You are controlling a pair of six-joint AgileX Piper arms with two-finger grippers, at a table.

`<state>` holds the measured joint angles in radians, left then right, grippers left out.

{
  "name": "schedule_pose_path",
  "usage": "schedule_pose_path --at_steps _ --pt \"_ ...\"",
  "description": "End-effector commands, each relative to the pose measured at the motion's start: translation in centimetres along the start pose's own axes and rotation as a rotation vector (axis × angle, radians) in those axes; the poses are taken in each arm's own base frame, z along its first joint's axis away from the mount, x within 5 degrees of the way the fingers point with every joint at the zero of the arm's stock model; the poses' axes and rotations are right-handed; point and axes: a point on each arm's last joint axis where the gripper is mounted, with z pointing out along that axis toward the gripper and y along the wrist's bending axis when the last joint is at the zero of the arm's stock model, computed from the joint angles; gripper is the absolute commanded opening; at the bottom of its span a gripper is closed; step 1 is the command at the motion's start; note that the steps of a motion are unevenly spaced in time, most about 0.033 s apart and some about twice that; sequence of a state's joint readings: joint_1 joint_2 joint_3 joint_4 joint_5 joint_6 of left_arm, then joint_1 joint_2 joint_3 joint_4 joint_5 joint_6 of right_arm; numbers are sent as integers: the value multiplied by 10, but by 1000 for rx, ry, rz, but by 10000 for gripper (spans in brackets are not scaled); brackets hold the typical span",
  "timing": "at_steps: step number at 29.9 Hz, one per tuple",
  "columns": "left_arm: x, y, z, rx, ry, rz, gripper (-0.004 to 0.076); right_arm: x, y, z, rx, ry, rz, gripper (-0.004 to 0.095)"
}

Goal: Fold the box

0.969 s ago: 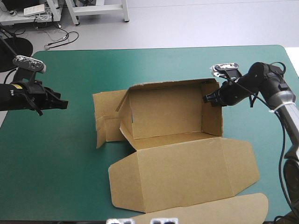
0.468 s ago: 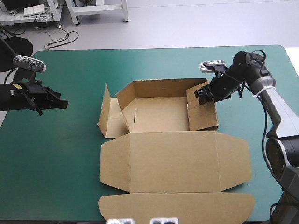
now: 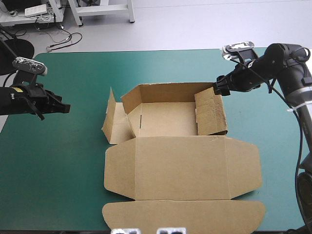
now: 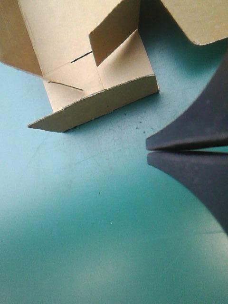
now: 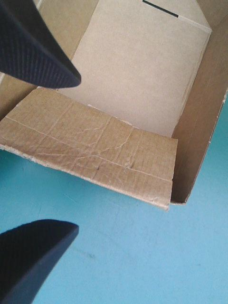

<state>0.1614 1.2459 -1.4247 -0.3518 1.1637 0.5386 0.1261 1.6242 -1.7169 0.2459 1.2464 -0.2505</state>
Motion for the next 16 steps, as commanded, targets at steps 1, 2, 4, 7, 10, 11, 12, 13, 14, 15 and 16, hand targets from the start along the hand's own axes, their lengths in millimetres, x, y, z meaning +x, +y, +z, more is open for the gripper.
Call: schedule_pose_path --at_steps 1,2,4,7,10,11,12,13,14,15,16 --pt "-9 -2 -13 -25 -91 0 -10 -1 5 -24 21 -59 -13 714" --pt "-9 -2 -13 -23 -89 0 -10 -1 4 -20 20 -48 -8 714" --pt "-9 -2 -13 -20 -87 -1 -10 1 2 -9 11 -15 5 714" --pt "-9 -2 -13 -20 -87 -1 -10 8 -4 20 -1 73 34 714" --pt "-9 -2 -13 -20 -87 -1 -10 17 -9 53 -33 173 83 714" --pt "-9 -2 -13 -20 -87 -3 -10 20 -10 62 -48 200 97 714" --pt "-9 -2 -13 -20 -87 -3 -10 23 -10 72 -69 226 113 714" --pt "-9 -2 -13 -20 -87 -3 -10 25 -9 82 -90 249 120 713" --pt "-9 -3 -13 -18 -88 -4 -10 25 -9 88 -106 261 128 710" --pt "-9 -3 -13 -16 -89 -5 -10 25 -10 96 -123 277 140 697" --pt "-9 -3 -13 -14 -90 -6 -10 26 -9 102 -141 288 153 675"
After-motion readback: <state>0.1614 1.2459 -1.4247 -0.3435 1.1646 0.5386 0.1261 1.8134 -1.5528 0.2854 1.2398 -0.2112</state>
